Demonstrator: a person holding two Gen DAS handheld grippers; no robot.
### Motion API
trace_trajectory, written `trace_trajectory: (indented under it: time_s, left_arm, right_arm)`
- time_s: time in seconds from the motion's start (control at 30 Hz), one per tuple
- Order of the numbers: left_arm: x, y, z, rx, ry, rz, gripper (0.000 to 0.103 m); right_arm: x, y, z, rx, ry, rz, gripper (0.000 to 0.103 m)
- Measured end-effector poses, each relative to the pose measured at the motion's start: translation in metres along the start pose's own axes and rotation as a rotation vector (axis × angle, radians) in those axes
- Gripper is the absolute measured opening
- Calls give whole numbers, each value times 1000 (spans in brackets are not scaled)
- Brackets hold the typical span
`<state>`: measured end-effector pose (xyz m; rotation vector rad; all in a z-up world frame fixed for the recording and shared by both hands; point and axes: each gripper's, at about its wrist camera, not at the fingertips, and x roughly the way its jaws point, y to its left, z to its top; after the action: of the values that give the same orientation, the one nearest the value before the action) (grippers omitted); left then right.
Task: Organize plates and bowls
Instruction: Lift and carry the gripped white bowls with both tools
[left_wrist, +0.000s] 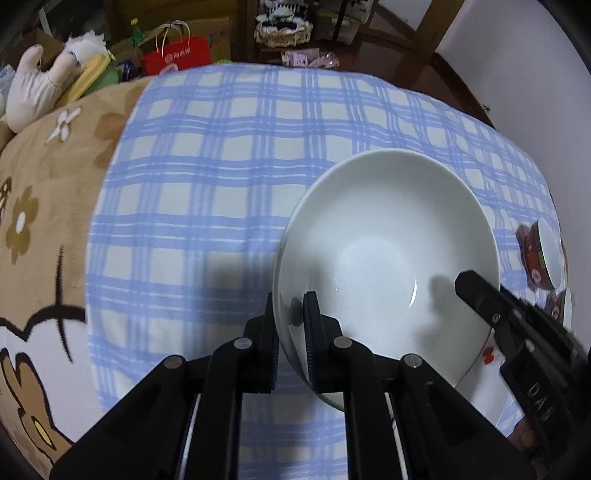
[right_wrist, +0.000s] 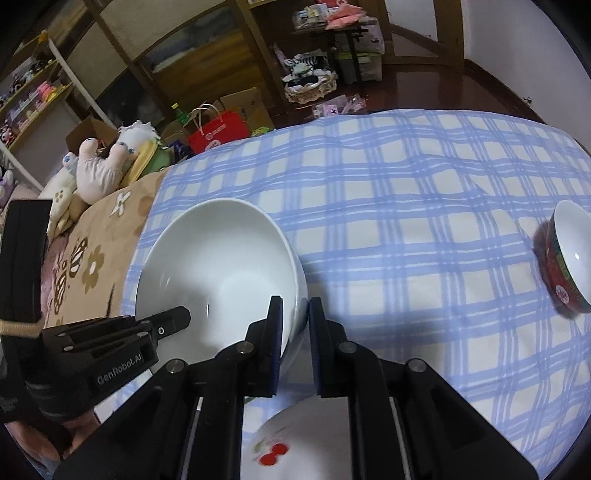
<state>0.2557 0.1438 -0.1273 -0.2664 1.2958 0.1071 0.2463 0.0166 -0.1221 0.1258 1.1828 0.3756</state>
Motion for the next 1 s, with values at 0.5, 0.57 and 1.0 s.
trace_trajectory:
  time_s: [0.5, 0.57, 1.0]
  left_arm:
    - [36, -6, 7, 9, 14, 10, 14]
    - [37, -7, 6, 33, 8, 7, 15]
    - [35, 2, 10, 21, 32, -32, 15]
  right_arm:
    - [23, -17, -4, 6, 6, 18, 18]
    - [23, -14, -5, -12, 9, 4, 18]
    - [23, -7, -2, -62, 40, -46, 17]
